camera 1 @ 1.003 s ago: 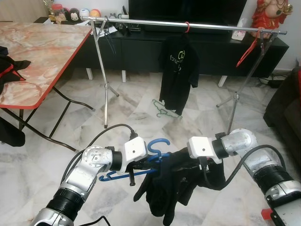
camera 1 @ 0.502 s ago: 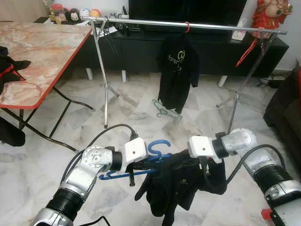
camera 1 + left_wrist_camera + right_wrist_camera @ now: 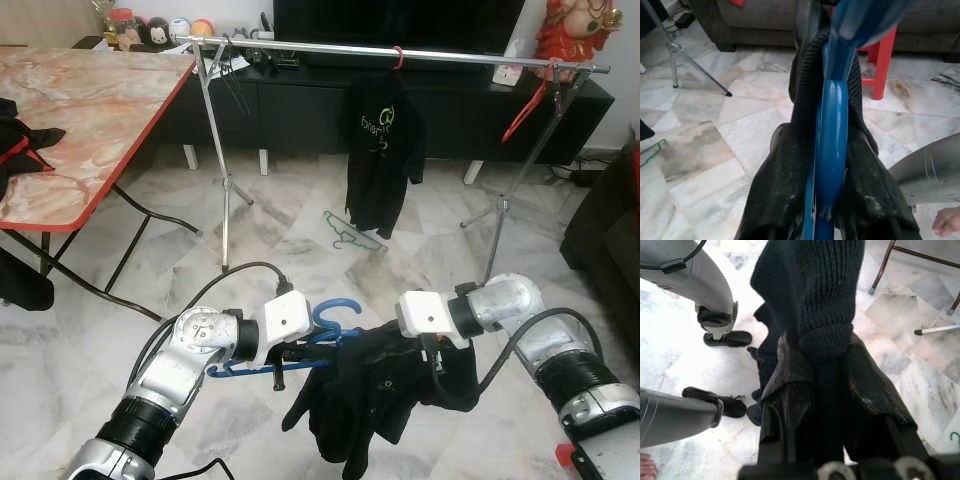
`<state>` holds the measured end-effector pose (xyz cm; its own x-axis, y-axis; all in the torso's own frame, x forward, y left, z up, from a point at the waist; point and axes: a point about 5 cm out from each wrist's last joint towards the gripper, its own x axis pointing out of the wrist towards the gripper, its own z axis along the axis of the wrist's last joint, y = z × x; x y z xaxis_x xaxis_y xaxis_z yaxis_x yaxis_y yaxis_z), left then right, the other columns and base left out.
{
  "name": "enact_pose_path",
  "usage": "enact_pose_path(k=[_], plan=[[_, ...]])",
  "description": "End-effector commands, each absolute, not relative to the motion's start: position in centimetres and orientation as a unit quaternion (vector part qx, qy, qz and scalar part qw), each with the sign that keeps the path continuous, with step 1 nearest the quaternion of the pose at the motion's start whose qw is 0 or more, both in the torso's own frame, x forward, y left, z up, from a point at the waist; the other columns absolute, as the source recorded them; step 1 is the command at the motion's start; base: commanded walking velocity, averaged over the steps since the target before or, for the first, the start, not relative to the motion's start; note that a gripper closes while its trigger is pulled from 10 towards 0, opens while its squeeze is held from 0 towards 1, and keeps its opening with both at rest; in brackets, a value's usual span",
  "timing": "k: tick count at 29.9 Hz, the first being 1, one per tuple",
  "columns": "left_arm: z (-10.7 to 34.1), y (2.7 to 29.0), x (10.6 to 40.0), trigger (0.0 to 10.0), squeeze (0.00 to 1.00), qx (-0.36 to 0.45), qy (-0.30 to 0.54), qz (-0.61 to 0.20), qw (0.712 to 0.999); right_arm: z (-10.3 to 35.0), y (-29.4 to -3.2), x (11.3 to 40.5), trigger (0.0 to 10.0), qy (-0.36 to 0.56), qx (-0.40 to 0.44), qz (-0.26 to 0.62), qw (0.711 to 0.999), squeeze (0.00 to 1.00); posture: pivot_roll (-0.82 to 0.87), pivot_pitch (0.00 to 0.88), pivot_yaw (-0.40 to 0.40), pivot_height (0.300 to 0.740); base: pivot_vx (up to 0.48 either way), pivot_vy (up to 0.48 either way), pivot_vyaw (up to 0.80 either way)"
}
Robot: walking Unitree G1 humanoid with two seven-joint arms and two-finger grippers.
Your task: Hang hanger
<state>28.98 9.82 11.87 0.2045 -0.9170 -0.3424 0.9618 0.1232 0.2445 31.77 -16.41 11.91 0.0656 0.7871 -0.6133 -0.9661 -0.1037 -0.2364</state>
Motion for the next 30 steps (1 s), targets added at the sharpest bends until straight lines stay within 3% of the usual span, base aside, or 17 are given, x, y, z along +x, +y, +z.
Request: enact_pose_path(k=[1,11,13,17,21,23,24,30], plan=[[12.8,9.6,29.3,10.0,1.0,0.21,0.039,-0.631,0.746,11.7,-16.3,31.7,0.0,0.142,-0.323,0.674,0.649,0.0,-0.03,0.046,-0.076,0.74,0.0,0.0,0.0],[12.5,10.3,28.8,10.0,1.0,0.214,0.061,-0.648,0.729,11.1,-17.0,31.6,0.0,0.157,-0.331,0.661,0.655,0.0,-0.03,0.039,-0.073,0.74,0.0,0.0,0.0],[12.5,10.8,28.5,10.0,1.0,0.221,0.074,-0.66,0.714,10.6,-17.6,31.7,0.0,0.168,-0.34,0.642,0.666,0.0,-0.03,0.035,-0.072,0.74,0.0,0.0,0.0],[12.7,11.6,28.6,10.0,1.0,0.232,0.078,-0.656,0.714,10.2,-18.2,31.9,0.0,0.174,-0.345,0.613,0.69,0.0,-0.03,0.029,-0.069,0.74,0.0,0.0,0.0],[13.3,12.9,29.5,10.0,1.0,0.235,0.067,-0.613,0.752,9.5,-19.4,32.0,0.0,0.191,-0.333,0.566,0.729,0.0,-0.03,0.025,-0.067,0.74,0.0,0.0,0.0],[13.4,13.0,29.6,10.0,1.0,0.234,0.065,-0.608,0.756,9.4,-19.6,32.0,0.0,0.193,-0.334,0.561,0.732,0.0,-0.03,0.025,-0.067,0.74,0.0,0.0,0.0],[13.7,13.7,29.9,10.0,1.0,0.232,0.051,-0.576,0.782,9.0,-20.2,32.1,0.0,0.196,-0.329,0.53,0.757,0.0,-0.03,0.022,-0.066,0.74,0.0,0.0,0.0],[13.3,15.7,30.6,10.0,1.0,0.239,0.039,-0.483,0.842,8.7,-21.6,32.6,0.0,0.193,-0.309,0.44,0.82,0.0,-0.03,0.017,-0.061,0.74,0.0,0.0,0.0]])
